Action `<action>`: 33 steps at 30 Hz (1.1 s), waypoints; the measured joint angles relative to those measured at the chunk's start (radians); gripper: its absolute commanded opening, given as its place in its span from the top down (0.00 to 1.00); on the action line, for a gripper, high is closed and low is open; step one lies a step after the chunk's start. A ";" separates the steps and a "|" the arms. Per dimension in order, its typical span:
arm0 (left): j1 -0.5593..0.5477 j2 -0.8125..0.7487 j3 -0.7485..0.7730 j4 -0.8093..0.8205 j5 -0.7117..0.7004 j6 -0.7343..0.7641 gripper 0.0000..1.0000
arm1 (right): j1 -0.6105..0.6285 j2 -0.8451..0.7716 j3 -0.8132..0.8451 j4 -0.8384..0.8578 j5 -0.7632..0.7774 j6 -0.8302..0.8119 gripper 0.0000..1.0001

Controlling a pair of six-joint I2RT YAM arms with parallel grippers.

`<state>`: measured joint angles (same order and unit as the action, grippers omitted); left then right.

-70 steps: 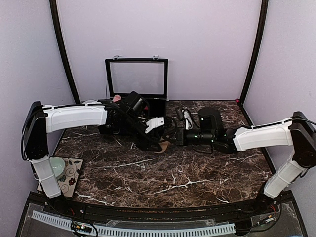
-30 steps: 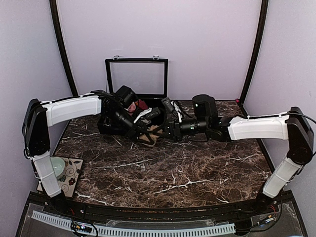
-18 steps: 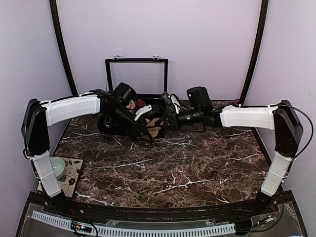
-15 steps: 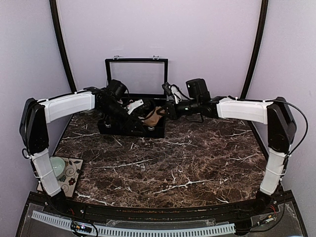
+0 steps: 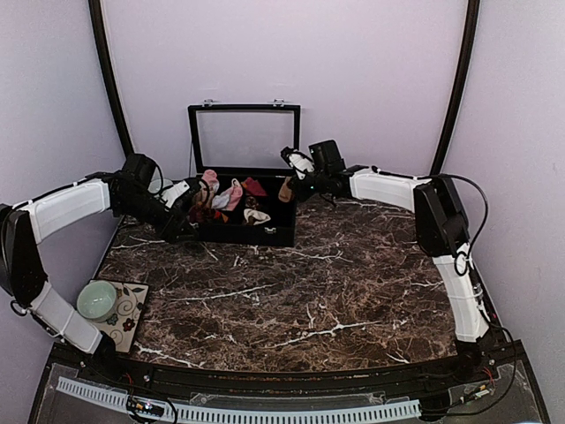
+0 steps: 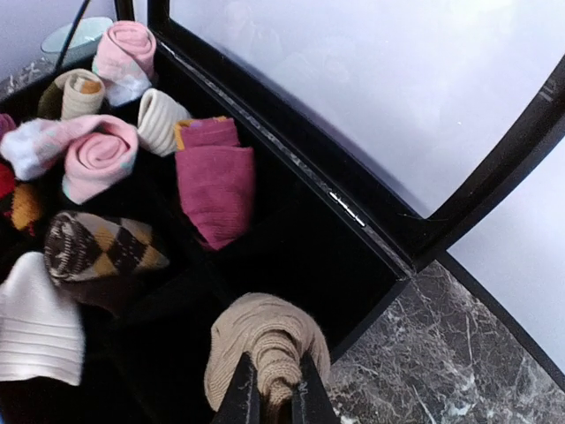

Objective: Roll the socks
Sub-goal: Place the sock in the storage box.

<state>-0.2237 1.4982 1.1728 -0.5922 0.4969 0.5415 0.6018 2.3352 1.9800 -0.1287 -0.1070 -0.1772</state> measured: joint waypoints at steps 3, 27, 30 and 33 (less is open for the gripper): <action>0.020 -0.023 -0.056 0.001 -0.002 0.016 0.34 | 0.000 0.063 0.040 0.002 0.045 -0.041 1.00; 0.031 -0.056 -0.129 0.017 -0.012 0.034 0.34 | -0.002 0.266 0.251 0.078 0.151 -0.195 1.00; 0.031 -0.056 -0.129 0.017 -0.012 0.034 0.34 | -0.003 0.282 0.282 0.080 0.151 -0.204 0.93; 0.031 -0.056 -0.129 0.017 -0.013 0.034 0.34 | -0.003 0.309 0.310 0.084 0.148 -0.200 0.56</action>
<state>-0.1925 1.4425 1.0439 -0.5755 0.4843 0.5758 0.5991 2.6446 2.2902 -0.0448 0.0414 -0.3771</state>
